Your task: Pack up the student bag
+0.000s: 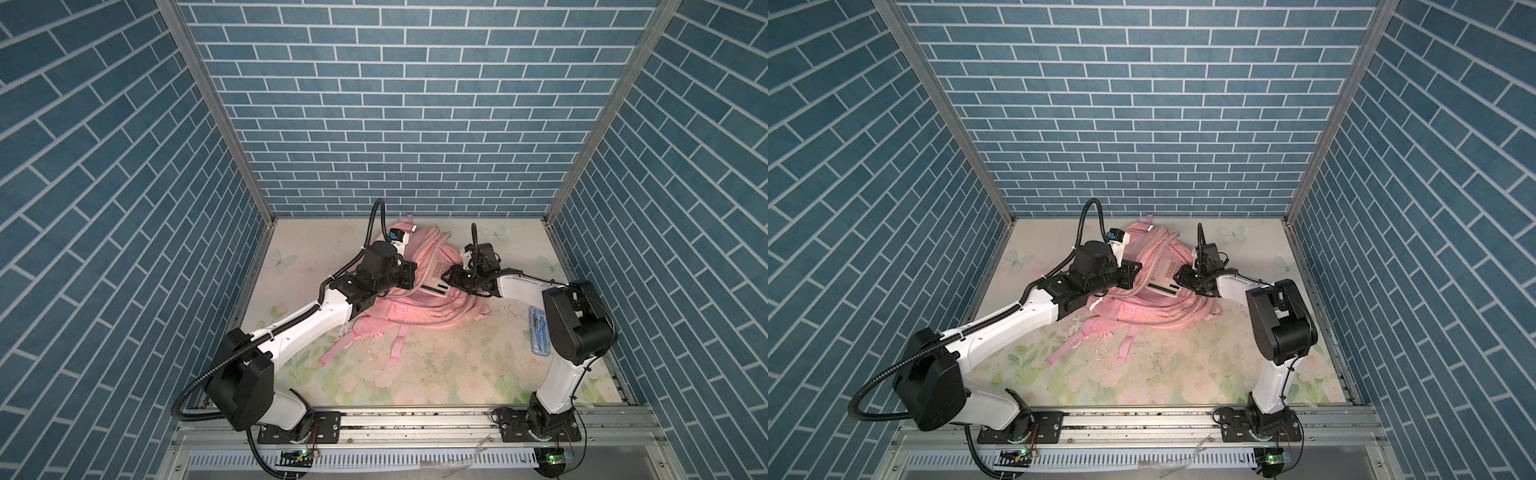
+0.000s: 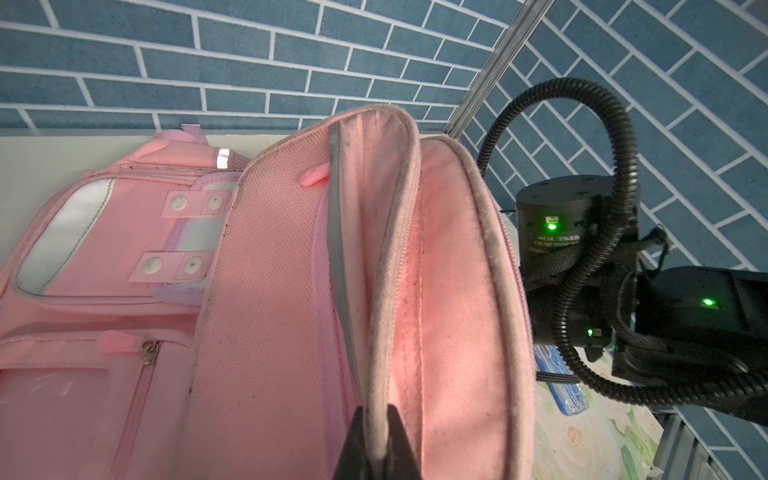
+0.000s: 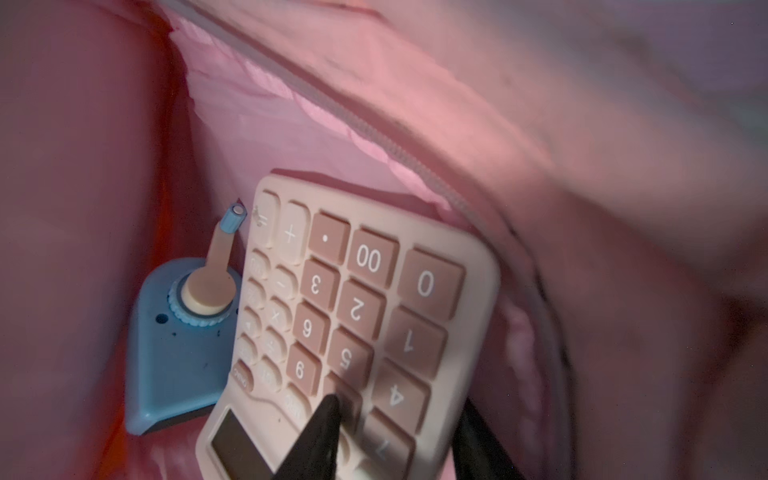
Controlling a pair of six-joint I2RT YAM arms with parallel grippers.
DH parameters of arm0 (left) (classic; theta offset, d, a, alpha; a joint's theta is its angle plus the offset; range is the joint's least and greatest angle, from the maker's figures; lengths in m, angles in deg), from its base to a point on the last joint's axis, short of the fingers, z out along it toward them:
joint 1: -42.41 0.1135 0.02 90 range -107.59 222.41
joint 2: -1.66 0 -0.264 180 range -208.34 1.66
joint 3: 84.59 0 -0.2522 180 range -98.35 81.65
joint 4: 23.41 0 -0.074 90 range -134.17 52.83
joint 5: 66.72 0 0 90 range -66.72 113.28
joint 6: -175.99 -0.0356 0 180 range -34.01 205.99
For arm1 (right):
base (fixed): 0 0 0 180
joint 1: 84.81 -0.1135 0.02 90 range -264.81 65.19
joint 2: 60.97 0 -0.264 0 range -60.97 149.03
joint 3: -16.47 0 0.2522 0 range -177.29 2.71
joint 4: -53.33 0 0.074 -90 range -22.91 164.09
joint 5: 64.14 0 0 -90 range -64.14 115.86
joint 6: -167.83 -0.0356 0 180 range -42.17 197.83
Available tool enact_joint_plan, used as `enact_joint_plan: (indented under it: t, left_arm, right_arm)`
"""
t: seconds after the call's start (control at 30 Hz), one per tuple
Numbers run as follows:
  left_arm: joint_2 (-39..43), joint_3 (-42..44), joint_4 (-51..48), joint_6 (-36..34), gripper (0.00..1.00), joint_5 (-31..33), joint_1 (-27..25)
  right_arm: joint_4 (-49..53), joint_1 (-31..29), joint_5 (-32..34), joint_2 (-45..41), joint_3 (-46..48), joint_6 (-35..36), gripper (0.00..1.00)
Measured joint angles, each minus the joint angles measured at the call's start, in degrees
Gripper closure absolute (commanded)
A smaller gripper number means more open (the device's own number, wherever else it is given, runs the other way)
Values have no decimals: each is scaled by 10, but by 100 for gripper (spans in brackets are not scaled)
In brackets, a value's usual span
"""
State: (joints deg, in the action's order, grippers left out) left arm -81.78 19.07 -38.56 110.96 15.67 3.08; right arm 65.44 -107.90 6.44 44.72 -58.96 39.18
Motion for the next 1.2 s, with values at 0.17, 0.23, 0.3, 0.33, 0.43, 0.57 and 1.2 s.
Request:
enact_joint_plan:
  t: [0.17,0.23,0.3,0.33,0.43,0.57,1.2]
  left_arm:
    - [0,8,12,5,100,-5,0]
    - [0,13,18,10,100,-8,0]
    - [2,17,24,14,100,-8,0]
    - [4,19,28,16,100,-7,0]
    - [14,29,30,20,100,-5,-1]
    - [23,37,32,27,100,5,-8]
    - [9,-8,-17,-111,33,190,-145]
  right_arm:
    - [4,-30,-31,31,-65,29,56]
    - [7,-40,-44,44,-96,40,53]
    - [13,-43,-49,49,-112,46,49]
    - [20,-43,-48,49,-114,50,47]
    - [40,-28,-43,45,-108,63,36]
    - [61,1,-34,1,-66,81,30]
    - [197,167,-32,-325,141,127,33]
